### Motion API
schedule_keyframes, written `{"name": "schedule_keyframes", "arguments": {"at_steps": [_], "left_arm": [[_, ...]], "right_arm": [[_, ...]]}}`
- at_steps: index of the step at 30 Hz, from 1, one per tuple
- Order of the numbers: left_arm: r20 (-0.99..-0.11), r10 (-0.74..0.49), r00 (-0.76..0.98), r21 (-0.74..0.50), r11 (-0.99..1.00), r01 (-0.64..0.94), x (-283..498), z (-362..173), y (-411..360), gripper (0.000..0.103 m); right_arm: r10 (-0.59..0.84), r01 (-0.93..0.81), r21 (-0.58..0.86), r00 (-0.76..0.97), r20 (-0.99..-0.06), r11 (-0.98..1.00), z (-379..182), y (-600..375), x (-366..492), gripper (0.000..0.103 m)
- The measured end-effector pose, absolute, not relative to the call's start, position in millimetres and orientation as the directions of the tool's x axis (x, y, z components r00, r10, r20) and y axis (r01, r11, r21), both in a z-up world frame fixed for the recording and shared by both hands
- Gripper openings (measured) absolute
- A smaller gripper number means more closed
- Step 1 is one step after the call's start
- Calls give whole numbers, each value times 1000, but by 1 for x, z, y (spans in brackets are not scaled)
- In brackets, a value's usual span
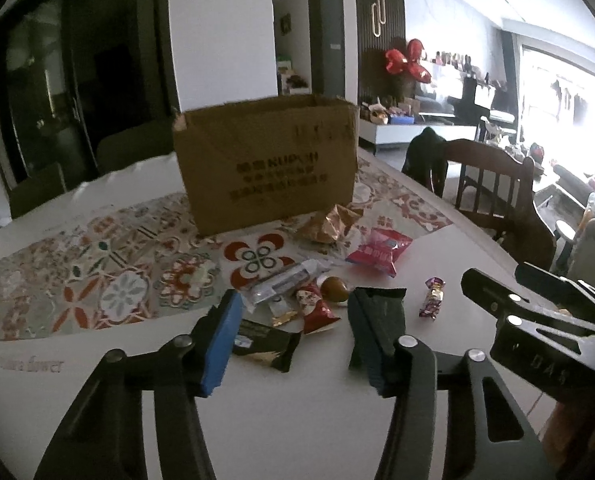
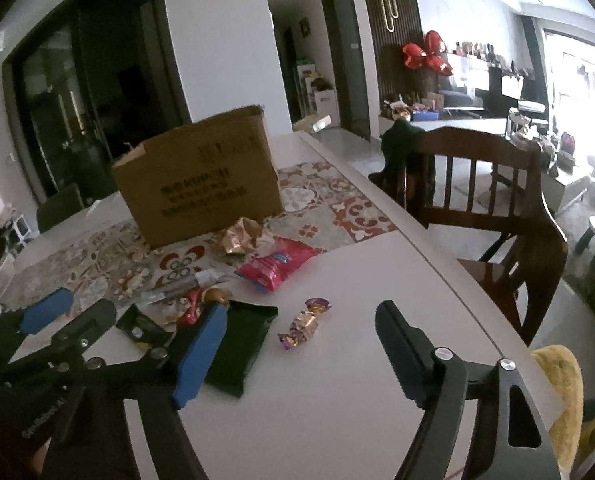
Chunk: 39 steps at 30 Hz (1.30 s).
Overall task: Organize snacks
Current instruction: 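Grasp the red snack packet with the left tool while the right tool grasps the purple-gold candy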
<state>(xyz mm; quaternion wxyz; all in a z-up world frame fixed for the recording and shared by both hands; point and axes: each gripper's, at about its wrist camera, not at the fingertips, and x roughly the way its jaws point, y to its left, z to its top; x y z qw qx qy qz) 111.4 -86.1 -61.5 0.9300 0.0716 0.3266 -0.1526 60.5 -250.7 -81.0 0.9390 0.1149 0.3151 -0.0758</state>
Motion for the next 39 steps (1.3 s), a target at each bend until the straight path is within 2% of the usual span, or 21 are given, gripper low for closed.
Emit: {"name": "schedule_keyframes", "arguments": {"at_steps": [10, 17, 25, 36, 39], "left_arm": [[-701, -245, 670, -10, 942, 334, 148, -93, -99, 45], [-737, -242, 631, -31, 945, 326, 163, -109, -103, 43], [-768, -247, 591, -62, 947, 315, 177, -123, -104, 34], [-776, -259, 575, -86, 947, 310, 188, -131, -108, 34], [-780, -254, 573, -84, 948, 306, 189, -133, -109, 28]], "right_arm": [[-38, 223, 189, 736, -676, 956, -107, -257, 92, 54], [-20, 229, 201, 705, -709, 952, -122, -256, 103, 48], [-1, 227, 214, 688, -726, 950, -131, -254, 113, 41], [5, 235, 216, 666, -746, 948, -139, -255, 120, 31], [10, 237, 218, 655, -755, 947, -142, -256, 122, 25]]}}
